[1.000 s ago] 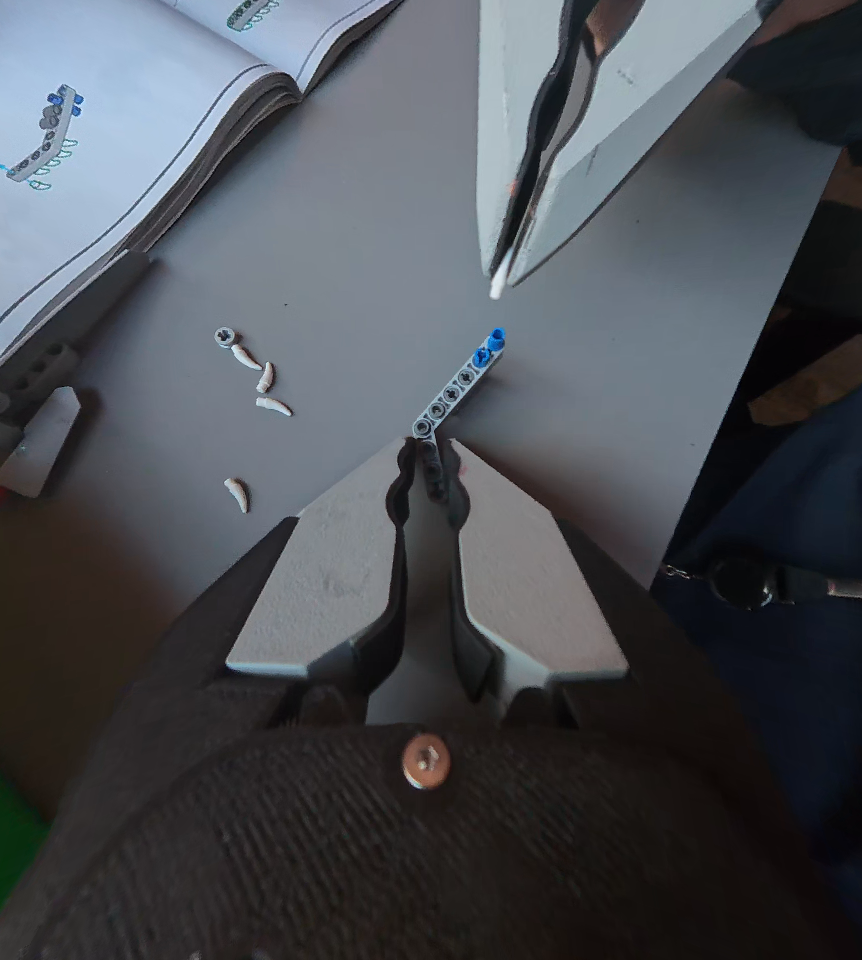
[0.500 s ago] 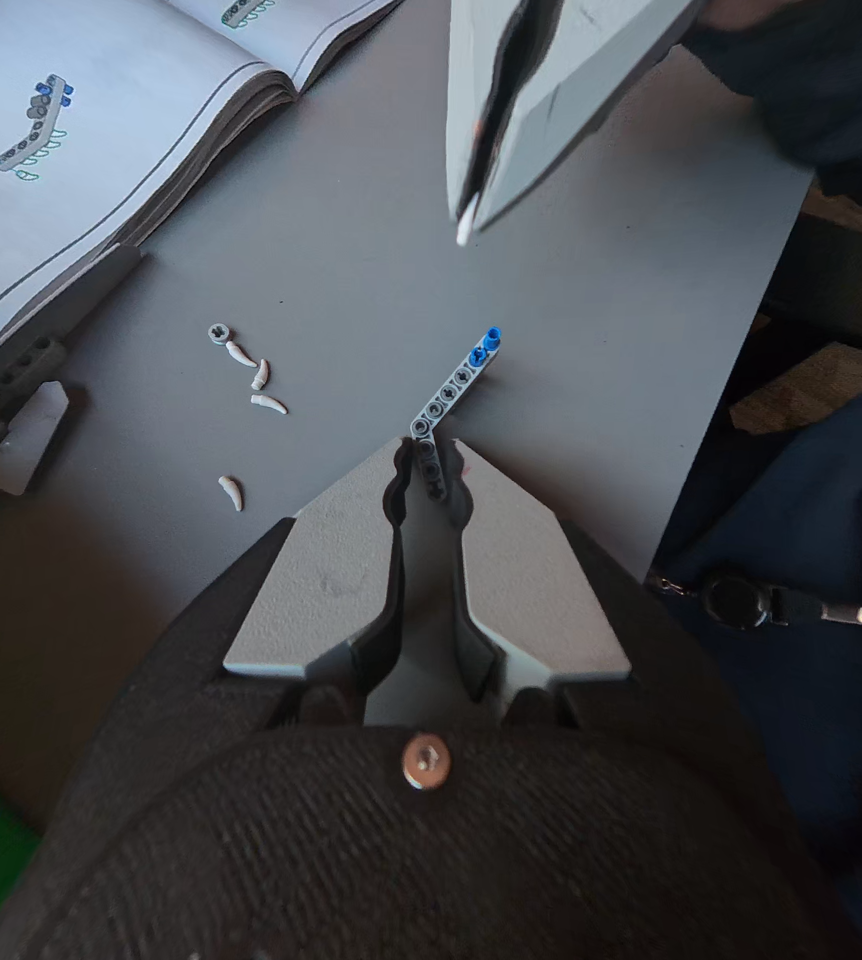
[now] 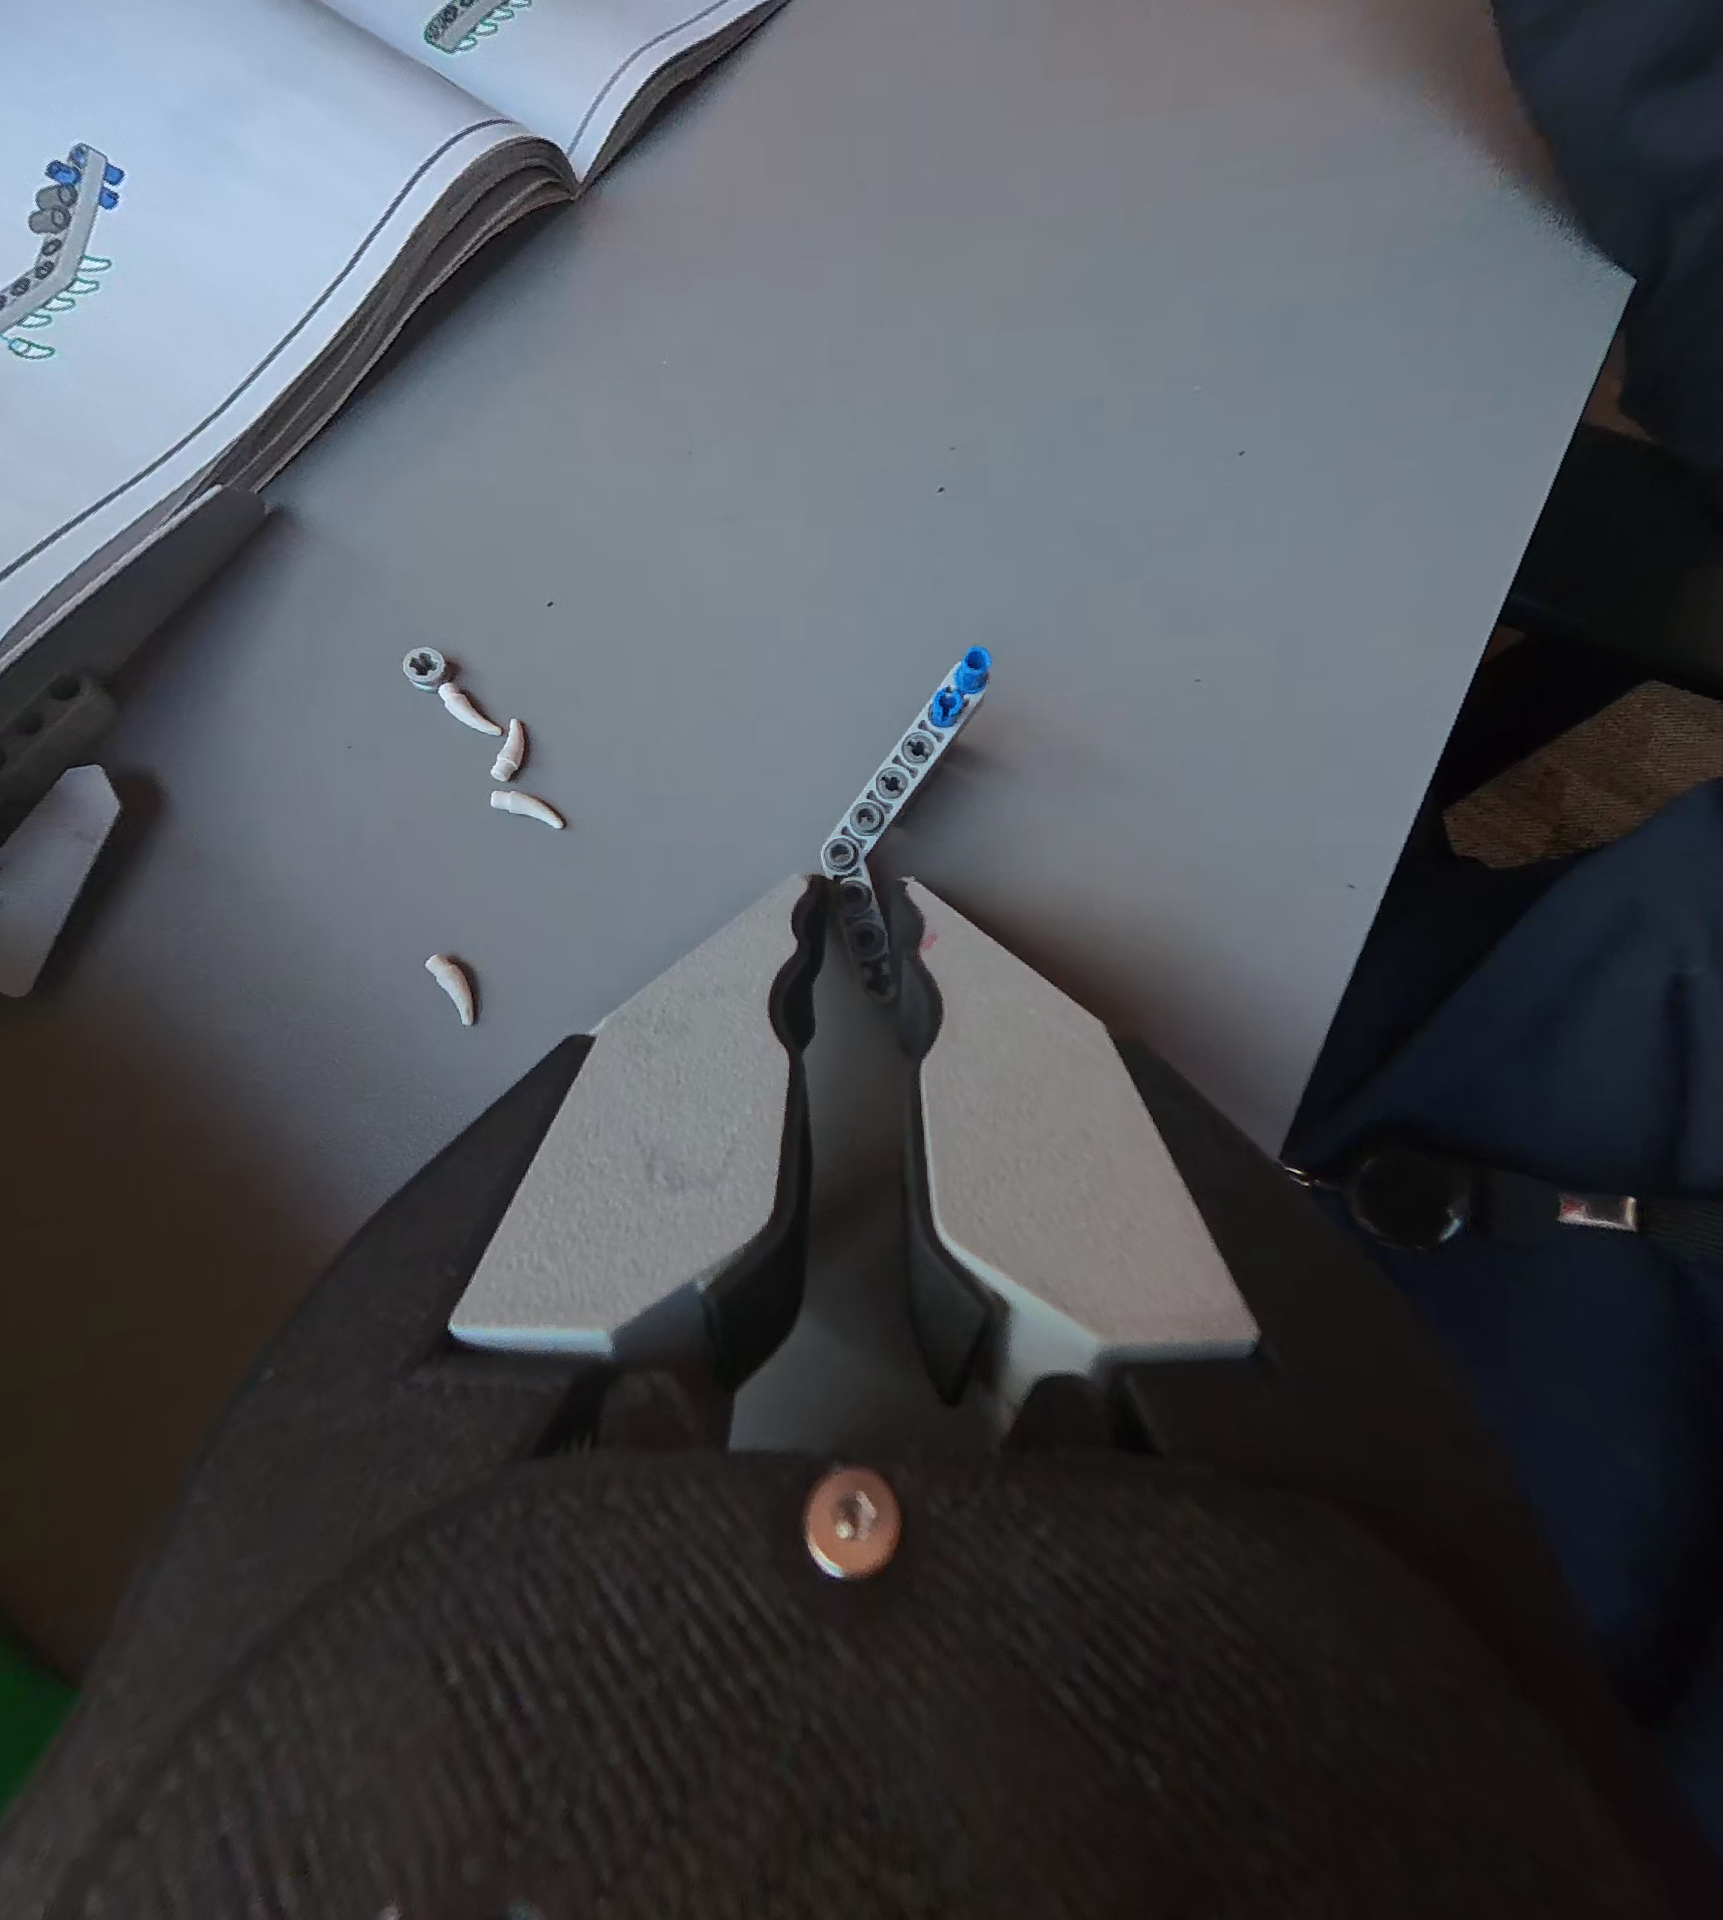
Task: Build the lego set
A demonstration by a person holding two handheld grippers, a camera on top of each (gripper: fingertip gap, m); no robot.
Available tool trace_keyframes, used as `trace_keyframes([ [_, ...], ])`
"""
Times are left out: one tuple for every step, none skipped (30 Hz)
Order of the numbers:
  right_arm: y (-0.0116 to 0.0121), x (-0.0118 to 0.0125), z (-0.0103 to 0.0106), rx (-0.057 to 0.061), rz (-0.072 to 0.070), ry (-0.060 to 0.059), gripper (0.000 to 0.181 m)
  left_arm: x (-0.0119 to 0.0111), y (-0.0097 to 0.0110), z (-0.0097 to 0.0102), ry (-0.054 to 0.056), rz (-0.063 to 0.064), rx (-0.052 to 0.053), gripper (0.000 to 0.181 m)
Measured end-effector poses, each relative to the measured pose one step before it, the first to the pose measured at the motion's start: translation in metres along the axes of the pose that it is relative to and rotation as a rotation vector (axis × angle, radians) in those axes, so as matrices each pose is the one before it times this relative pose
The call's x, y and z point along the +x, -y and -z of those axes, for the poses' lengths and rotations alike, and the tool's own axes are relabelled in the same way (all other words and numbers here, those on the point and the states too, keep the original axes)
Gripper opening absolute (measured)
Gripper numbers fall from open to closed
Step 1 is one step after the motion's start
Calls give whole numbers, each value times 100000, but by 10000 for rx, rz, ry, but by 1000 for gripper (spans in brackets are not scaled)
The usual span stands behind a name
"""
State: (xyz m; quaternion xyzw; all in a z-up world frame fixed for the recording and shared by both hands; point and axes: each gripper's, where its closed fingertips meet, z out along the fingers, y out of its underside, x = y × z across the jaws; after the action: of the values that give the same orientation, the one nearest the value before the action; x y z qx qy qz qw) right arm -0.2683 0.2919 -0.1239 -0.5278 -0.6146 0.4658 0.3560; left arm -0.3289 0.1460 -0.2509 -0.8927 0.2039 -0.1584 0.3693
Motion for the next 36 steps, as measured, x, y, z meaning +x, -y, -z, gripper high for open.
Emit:
trace_keyframes([
  [101, 517, 465, 152, -38, -229, 0, 0, 2, -4, 3, -8, -1, 7],
  [146, 410, 364, 166, -54, -176, 0, 6, 1, -4, 0, -3, -1, 7],
  [142, 247, 259, 141, -54, -91, 0, 4, -9, -3, -7, 6, 1, 7],
  [127, 144, 174, 81, -41, -47, 0, -1, 4, 5, -21, 20, 1, 7],
  [113, 116, 112, 66, -12, -62, 0, 14, 1, -3, -39, 27, 1, 7],
  [131, 50, 66, 73, 19, -60, 0, 19, -3, 3, -46, 32, -1, 7],
  [73, -39, 16, 41, 41, -14, 0, 4, 8, -6, -36, 37, 3, 7],
  [1, -44, -30, -11, 43, -8, 0, -5, 1, 1, -27, 35, 2, 7],
  [-54, -31, -60, -37, 45, -27, 0, -17, -5, 0, -8, 25, -1, 6],
  [-74, -41, -98, -45, 48, -15, 0, 9, -14, 7, -6, 0, -10, 5],
  [-88, -75, -114, -53, 38, 7, 0, 38, -14, -4, -14, -30, -12, 4],
  [-91, -109, -137, -52, 36, 25, 0, 0, -6, 0, 43, -50, 0, 4],
  [-97, -113, -135, -58, 41, 24, 0, -10, 10, 5, 78, -80, 6, 4],
  [-85, -92, -118, -53, 53, 6, 0, -8, 10, -2, 100, -109, 5, 4],
  [-72, -82, -117, -43, 67, -2, 0, 1, 5, -10, 95, -117, 3, 4],
  [-95, -71, -111, -54, 68, -3, 0, -5, 12, 6, 101, -110, 8, 4],
  [-100, -30, -105, -67, 55, -16, 0, -36, 26, 19, 123, -106, 17, 4],
  [-76, 14, -72, -48, 43, -29, 0, -53, 20, 20, 124, -100, 21, 4],
  [-47, -8, -52, -19, 24, -13, 0, -9, 4, 0, 81, -82, 3, 4],
  [-41, -42, -45, -11, -1, 18, 0, -11, -5, -4, 50, -44, -3, 4],
  [-28, -25, -24, -12, -20, 25, 0, -46, 4, -5, 31, 3, -1, 4],
  [-17, -26, -21, -2, -20, 24, 0, -16, 0, 3, -6, 29, 0, 4],
  [-1, -23, 3, 0, -17, 22, 0, -23, -8, -5, -17, 36, -5, 4],
  [-1, -17, 1, 0, -13, 12, 0, -1, -10, -6, -21, 27, -6, 4],
  [-10, -3, 8, 2, -10, 10, 0, -4, 1, -13, -16, 21, -1, 4],
  [0, -26, 1, 0, -13, 19, 0, -4, 2, 0, -14, 17, -1, 4],
  [-13, -41, -17, -7, -14, 24, 0, -12, -7, -6, -8, 20, -3, 4],
  [-50, -21, -29, -24, -15, 18, 0, -120, 3, 4, 65, 54, 2, 4],
  [-59, -12, -41, -35, -10, 10, 0, -189, 9, 10, 101, 97, 11, 4],
  [-44, -9, -19, -24, 1, 3, 0, -63, -1, -1, 2, 105, 1, 4],
  [-16, -17, -12, -7, 15, -1, 0, 13, -6, -10, -49, 100, 0, 4],
  [-34, 0, -10, -13, 20, -10, 0, 47, -7, -4, -54, 42, -4, 4],
  [-44, 2, -14, -23, 19, -18, 0, 11, -3, 2, 0, -3, 0, 4],
  [-45, 0, -12, -24, 11, -14, 0, -11, 10, 1, 23, -17, 1, 4],
  [-7, -22, -23, -12, 11, 3, 0, 3, 6, -3, 16, 36, 4, 4],
  [-16, -26, -19, -10, 13, 6, 0, 18, -3, -12, -6, 21, -1, 4],
])
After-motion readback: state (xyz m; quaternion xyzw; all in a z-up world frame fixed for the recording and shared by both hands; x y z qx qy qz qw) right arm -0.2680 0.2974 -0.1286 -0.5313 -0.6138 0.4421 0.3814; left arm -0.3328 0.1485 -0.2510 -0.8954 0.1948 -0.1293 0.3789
